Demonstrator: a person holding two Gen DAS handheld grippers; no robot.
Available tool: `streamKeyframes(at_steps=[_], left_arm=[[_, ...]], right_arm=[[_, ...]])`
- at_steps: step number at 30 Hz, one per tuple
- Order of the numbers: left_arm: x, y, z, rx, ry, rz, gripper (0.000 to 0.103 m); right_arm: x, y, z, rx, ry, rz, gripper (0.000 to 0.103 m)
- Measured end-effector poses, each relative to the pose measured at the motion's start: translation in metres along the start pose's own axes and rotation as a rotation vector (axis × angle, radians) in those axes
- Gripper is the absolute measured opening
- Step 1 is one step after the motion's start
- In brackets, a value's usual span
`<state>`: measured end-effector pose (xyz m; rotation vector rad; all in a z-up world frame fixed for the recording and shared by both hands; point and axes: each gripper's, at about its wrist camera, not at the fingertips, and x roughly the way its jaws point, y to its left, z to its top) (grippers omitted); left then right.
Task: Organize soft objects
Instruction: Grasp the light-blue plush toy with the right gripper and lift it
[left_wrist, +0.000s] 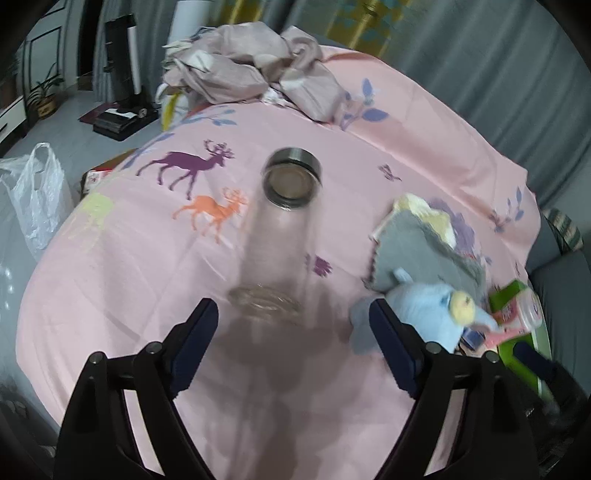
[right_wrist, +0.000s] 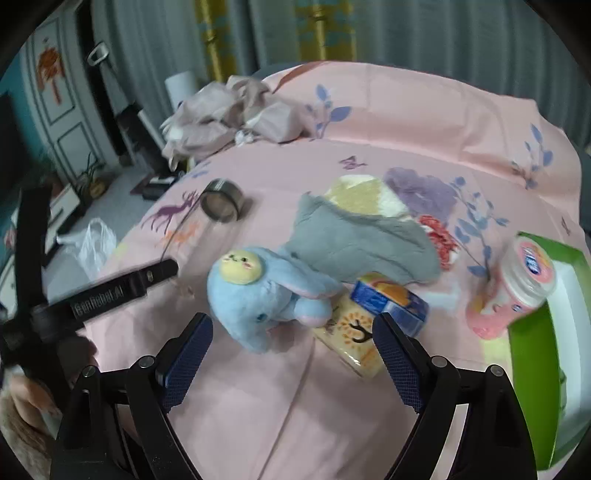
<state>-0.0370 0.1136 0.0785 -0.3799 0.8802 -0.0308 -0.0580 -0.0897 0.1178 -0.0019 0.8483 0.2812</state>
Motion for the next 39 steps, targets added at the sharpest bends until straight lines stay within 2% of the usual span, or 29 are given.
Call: streamKeyframes(at_steps=[5,8,11,14,18,22,26,30,31,32,33,36,39], left_arm=[[0.003,-0.013,-0.008,0.008,0.054,-0.148,0.085],[0.005,-0.026,-0.013,0.05,0.064,-0.187,0.085],[0.011,-0.031,-0.014,0.048,0.088,-0.221,0.085],[0.017,-0.032,-0.013,0.026,0.102,-0.257,0.085],[0.026,-0.037,-0.01,0.015,0.126,-0.302,0.085],[0.041,-0.043,-0.01,0.002,0.167,-0.322,0.085],[0.055,-0.049,-0.007,0.003,0.191,-0.336,0.085],[0.065,-0.05,-0.004,-0.018,0.182,-0.353,0.084],[0.067,-0.05,-0.005,-0.019,0.187,-0.358,0.081],[0.068,-0.051,-0.005,-0.019,0.187,-0.369,0.073],[0.068,-0.052,-0.006,-0.018,0.182,-0.385,0.07],[0.067,-0.057,-0.006,-0.001,0.162,-0.403,0.058],[0.062,-0.06,-0.008,0.001,0.151,-0.401,0.053]], right_arm=[[-0.013,-0.021,0.005,0.149,-0.069,0.11,0.089],[-0.017,-0.026,0.008,0.188,-0.111,0.125,0.088],[-0.014,-0.036,0.015,0.243,-0.13,0.173,0.088],[-0.005,-0.043,0.026,0.29,-0.108,0.22,0.088],[0.011,-0.044,0.046,0.282,-0.07,0.257,0.088],[0.041,-0.041,0.064,0.251,0.007,0.243,0.088],[0.069,-0.043,0.058,0.259,0.071,0.296,0.088],[0.091,-0.039,0.053,0.239,0.125,0.29,0.088],[0.097,-0.038,0.051,0.229,0.143,0.284,0.088],[0.101,-0.04,0.049,0.232,0.157,0.286,0.088],[0.105,-0.041,0.048,0.239,0.173,0.298,0.088],[0.114,-0.05,0.043,0.293,0.193,0.389,0.081],[0.114,-0.052,0.041,0.297,0.186,0.432,0.071]])
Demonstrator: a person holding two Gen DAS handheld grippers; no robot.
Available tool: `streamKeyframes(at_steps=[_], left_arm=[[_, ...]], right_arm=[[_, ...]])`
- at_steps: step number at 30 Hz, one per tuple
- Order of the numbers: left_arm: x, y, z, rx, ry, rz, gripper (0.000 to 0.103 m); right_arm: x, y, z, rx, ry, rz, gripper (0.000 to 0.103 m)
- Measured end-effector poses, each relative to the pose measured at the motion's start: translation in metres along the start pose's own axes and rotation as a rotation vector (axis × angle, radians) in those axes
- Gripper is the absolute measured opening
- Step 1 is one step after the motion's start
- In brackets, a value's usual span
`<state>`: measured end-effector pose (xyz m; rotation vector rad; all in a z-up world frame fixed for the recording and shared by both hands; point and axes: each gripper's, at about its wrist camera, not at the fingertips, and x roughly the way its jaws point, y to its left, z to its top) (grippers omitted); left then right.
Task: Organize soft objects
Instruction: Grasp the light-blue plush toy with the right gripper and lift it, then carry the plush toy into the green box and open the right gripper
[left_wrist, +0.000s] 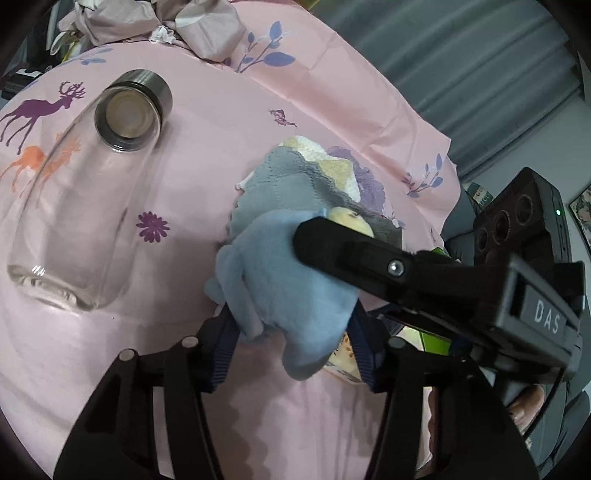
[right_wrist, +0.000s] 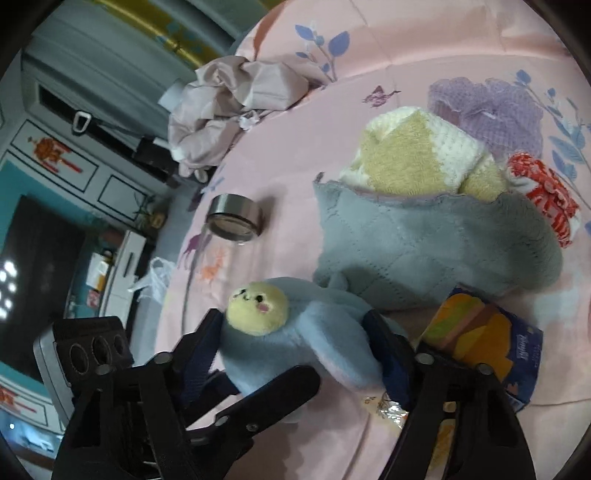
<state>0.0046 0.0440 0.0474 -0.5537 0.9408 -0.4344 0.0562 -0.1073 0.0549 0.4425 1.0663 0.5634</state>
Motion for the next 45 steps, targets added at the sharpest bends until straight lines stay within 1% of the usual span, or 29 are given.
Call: streamKeyframes(at_steps=[1,6,11,13,15,18,21,24,26,28,31,35,41,43,45], left_arm=[[-0.002,-0.001,-0.001,0.007,-0.003,-0.001,0.053],[-0.014,-0.011,-0.007,0.057,-0.032,0.033,0.052],[-0.035,-0.021,-0.014,0.125,-0.086,0.052,0.052],[-0.044,-0.024,-0.017,0.151,-0.11,0.036,0.052],[-0.051,-0.028,-0.019,0.166,-0.127,0.006,0.052],[-0.056,-0.036,-0.023,0.198,-0.139,-0.025,0.053],[-0.057,-0.049,-0.029,0.255,-0.142,-0.037,0.052],[-0.052,-0.065,-0.031,0.297,-0.128,-0.066,0.052],[-0.05,-0.08,-0.032,0.314,-0.139,-0.079,0.052],[-0.049,-0.1,-0.032,0.364,-0.148,-0.082,0.052],[-0.048,-0.126,-0.032,0.418,-0.157,-0.101,0.052],[-0.042,-0.169,-0.036,0.502,-0.168,-0.12,0.052],[-0.021,-0.23,-0.048,0.634,-0.143,-0.19,0.052],[-0.006,-0.247,-0.052,0.666,-0.107,-0.226,0.052],[0.008,-0.257,-0.055,0.677,-0.069,-0.257,0.052]], right_arm=[[-0.002,0.001,-0.002,-0.004,0.003,0.02,0.069],[-0.011,0.014,-0.01,-0.03,-0.014,0.022,0.068],[-0.029,0.036,-0.023,-0.075,-0.066,0.015,0.068],[-0.039,0.047,-0.03,-0.098,-0.104,0.009,0.068],[-0.048,0.057,-0.035,-0.12,-0.142,-0.006,0.068],[-0.063,0.069,-0.046,-0.155,-0.198,-0.048,0.068],[-0.077,0.075,-0.059,-0.179,-0.246,-0.083,0.068],[-0.092,0.068,-0.066,-0.162,-0.281,-0.104,0.068],[-0.106,0.064,-0.066,-0.146,-0.314,-0.125,0.068],[-0.122,0.059,-0.063,-0.141,-0.349,-0.133,0.068],[-0.146,0.053,-0.065,-0.135,-0.408,-0.133,0.068],[-0.183,0.033,-0.067,-0.096,-0.502,-0.119,0.068],[-0.236,0.0,-0.08,-0.003,-0.651,-0.152,0.068],[-0.252,-0.016,-0.085,0.049,-0.699,-0.167,0.068],[-0.263,-0.03,-0.09,0.092,-0.72,-0.182,0.068]])
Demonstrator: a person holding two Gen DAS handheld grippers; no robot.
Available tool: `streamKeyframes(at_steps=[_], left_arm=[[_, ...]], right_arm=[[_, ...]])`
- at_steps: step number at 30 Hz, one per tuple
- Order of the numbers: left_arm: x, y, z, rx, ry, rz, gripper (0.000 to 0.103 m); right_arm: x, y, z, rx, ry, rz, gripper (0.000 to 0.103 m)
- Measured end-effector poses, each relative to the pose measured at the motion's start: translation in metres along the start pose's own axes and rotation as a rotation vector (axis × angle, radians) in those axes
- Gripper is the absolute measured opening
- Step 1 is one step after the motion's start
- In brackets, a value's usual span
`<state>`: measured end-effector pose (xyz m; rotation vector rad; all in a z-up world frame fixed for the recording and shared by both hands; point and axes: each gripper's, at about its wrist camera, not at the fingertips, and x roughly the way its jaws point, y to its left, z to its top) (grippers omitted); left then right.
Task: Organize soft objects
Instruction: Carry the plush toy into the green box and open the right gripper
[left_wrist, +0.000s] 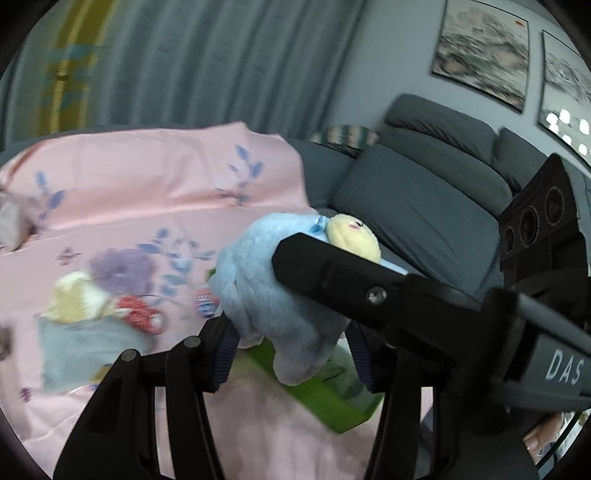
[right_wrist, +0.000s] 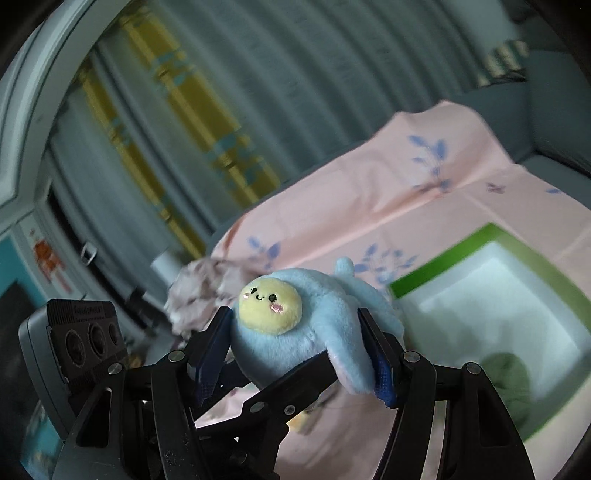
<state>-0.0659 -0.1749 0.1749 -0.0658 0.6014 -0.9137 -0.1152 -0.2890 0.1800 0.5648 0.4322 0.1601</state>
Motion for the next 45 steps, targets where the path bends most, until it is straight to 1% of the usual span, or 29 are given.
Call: streamKeyframes(at_steps=[1,4,6,9,12,17,21,24,25,27,29,30,31,33,35,39,41,43,45], left_arm=[[0.01,-0.003,0.0,-0.003,0.016,-0.021,0.052],[0.037,-0.014,-0.001,0.003,0.072,-0.052,0.052],[0.052,-0.021,-0.003,0.009,0.106,-0.07,0.052],[0.074,-0.031,-0.004,0.014,0.152,-0.103,0.052],[0.095,-0.037,-0.008,-0.002,0.198,-0.128,0.052],[0.12,-0.043,-0.015,0.017,0.266,-0.135,0.052],[0.138,-0.046,-0.022,0.023,0.312,-0.125,0.052],[0.146,-0.046,-0.027,0.009,0.342,-0.131,0.053],[0.146,-0.047,-0.029,0.01,0.346,-0.135,0.055],[0.144,-0.048,-0.031,0.005,0.338,-0.142,0.056],[0.14,-0.048,-0.029,0.005,0.336,-0.129,0.06],[0.135,-0.049,-0.028,0.012,0.321,-0.121,0.061],[0.131,-0.049,-0.027,0.02,0.307,-0.119,0.064],[0.117,-0.049,-0.024,0.033,0.276,-0.121,0.072],[0.102,-0.048,-0.02,0.04,0.244,-0.119,0.083],[0.068,-0.036,-0.016,0.031,0.191,-0.067,0.088],[0.052,-0.023,-0.015,-0.009,0.17,-0.049,0.095],[0.034,-0.01,-0.015,-0.046,0.148,-0.021,0.102],[0.015,0.003,-0.016,-0.07,0.114,0.023,0.102]], right_arm=[[-0.004,-0.011,0.002,0.031,-0.008,-0.014,0.068],[-0.007,-0.034,0.006,0.097,-0.013,-0.053,0.068],[-0.008,-0.051,0.007,0.144,-0.014,-0.093,0.068],[-0.011,-0.071,0.008,0.199,-0.014,-0.145,0.068],[-0.013,-0.089,0.007,0.246,-0.009,-0.195,0.068],[-0.01,-0.116,0.003,0.32,0.018,-0.26,0.068],[-0.007,-0.132,0.0,0.371,0.041,-0.298,0.068],[-0.004,-0.142,-0.003,0.413,0.056,-0.326,0.068],[-0.004,-0.144,-0.004,0.421,0.06,-0.342,0.068],[-0.005,-0.149,-0.006,0.439,0.061,-0.381,0.068],[-0.008,-0.152,-0.006,0.444,0.056,-0.401,0.068],[-0.009,-0.152,-0.006,0.444,0.051,-0.407,0.068],[-0.011,-0.15,-0.005,0.439,0.046,-0.413,0.068],[-0.015,-0.145,-0.004,0.422,0.034,-0.411,0.072],[-0.018,-0.139,-0.002,0.404,0.016,-0.392,0.08],[-0.019,-0.12,0.002,0.352,0.0,-0.381,0.083],[-0.018,-0.109,0.003,0.322,-0.001,-0.369,0.087],[-0.015,-0.099,0.003,0.298,0.002,-0.354,0.089],[-0.009,-0.088,0.003,0.268,0.016,-0.347,0.089]])
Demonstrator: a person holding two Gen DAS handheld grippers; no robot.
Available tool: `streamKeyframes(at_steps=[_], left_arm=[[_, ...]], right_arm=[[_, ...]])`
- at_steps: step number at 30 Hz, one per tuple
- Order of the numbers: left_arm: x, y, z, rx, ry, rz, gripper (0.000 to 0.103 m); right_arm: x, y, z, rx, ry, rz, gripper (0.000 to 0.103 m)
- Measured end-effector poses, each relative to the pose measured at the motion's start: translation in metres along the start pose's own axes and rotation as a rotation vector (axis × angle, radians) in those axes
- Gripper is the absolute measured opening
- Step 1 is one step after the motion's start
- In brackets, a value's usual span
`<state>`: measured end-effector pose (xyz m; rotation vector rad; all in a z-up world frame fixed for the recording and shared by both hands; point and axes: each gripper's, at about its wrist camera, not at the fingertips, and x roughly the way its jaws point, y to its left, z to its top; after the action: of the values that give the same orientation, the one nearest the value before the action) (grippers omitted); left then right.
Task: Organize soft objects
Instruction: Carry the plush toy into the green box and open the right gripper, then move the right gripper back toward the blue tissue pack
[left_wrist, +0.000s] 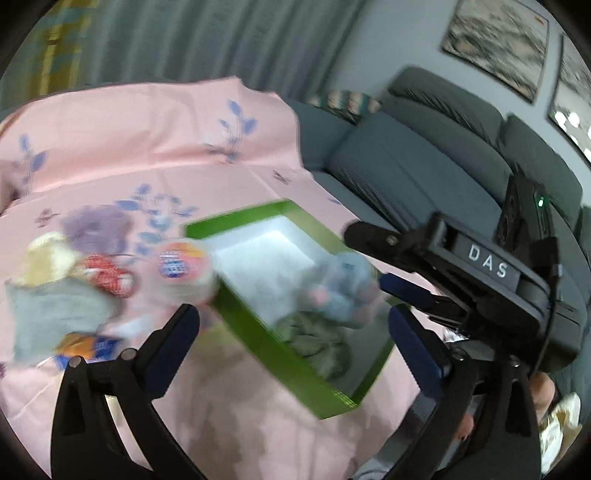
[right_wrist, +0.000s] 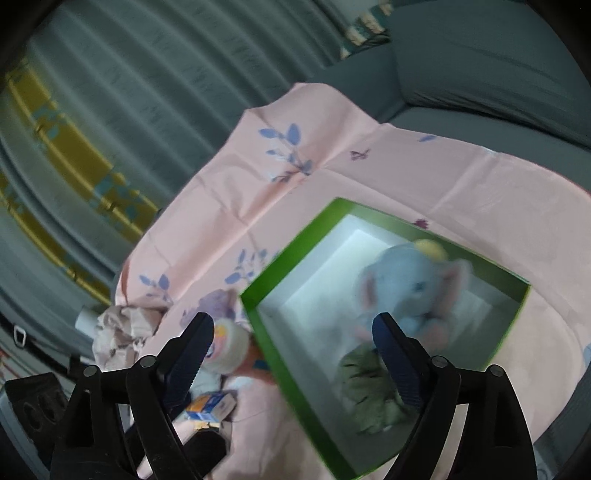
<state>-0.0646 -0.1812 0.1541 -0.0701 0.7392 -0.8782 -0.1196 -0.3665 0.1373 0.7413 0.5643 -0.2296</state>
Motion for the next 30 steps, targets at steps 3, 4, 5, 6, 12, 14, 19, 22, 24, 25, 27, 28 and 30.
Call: streamKeyframes(at_steps=[3,4,5,6,12,14,19,22,24,25,27,28,30], left_arm=[[-0.025,0.022,-0.005,-0.049,-0.029,0.091,0.102],[-0.033,0.03,-0.008,-0.068,-0.036,0.131,0.102],[-0.039,0.037,-0.01,-0.082,-0.044,0.16,0.102],[-0.047,0.046,-0.013,-0.106,-0.054,0.202,0.102],[-0.087,0.107,-0.043,-0.248,-0.072,0.369,0.102],[-0.097,0.12,-0.053,-0.26,-0.08,0.421,0.102],[-0.106,0.153,-0.081,-0.323,-0.067,0.475,0.102],[-0.101,0.174,-0.094,-0.385,-0.051,0.49,0.102],[-0.103,0.186,-0.103,-0.427,-0.049,0.52,0.102],[-0.103,0.19,-0.105,-0.443,-0.038,0.527,0.102],[-0.1,0.198,-0.107,-0.473,-0.016,0.522,0.102],[-0.101,0.201,-0.109,-0.486,-0.015,0.517,0.102],[-0.102,0.204,-0.11,-0.497,-0.007,0.518,0.102]], right_arm=[[0.003,0.015,-0.006,-0.041,0.011,-0.008,0.099],[0.004,0.021,-0.008,-0.054,0.009,-0.008,0.102],[0.005,0.028,-0.01,-0.074,0.01,-0.004,0.102],[0.005,0.033,-0.011,-0.087,0.012,0.0,0.102],[0.009,0.078,-0.029,-0.222,0.061,0.062,0.102],[0.015,0.094,-0.038,-0.265,0.087,0.097,0.102],[0.045,0.131,-0.065,-0.337,0.234,0.177,0.102],[0.066,0.15,-0.087,-0.381,0.303,0.17,0.102],[0.085,0.159,-0.104,-0.393,0.342,0.14,0.102],[0.094,0.162,-0.109,-0.387,0.344,0.114,0.102],[0.114,0.165,-0.122,-0.389,0.352,0.033,0.102],[0.127,0.167,-0.13,-0.396,0.37,0.003,0.102],[0.144,0.166,-0.138,-0.398,0.409,-0.026,0.102]])
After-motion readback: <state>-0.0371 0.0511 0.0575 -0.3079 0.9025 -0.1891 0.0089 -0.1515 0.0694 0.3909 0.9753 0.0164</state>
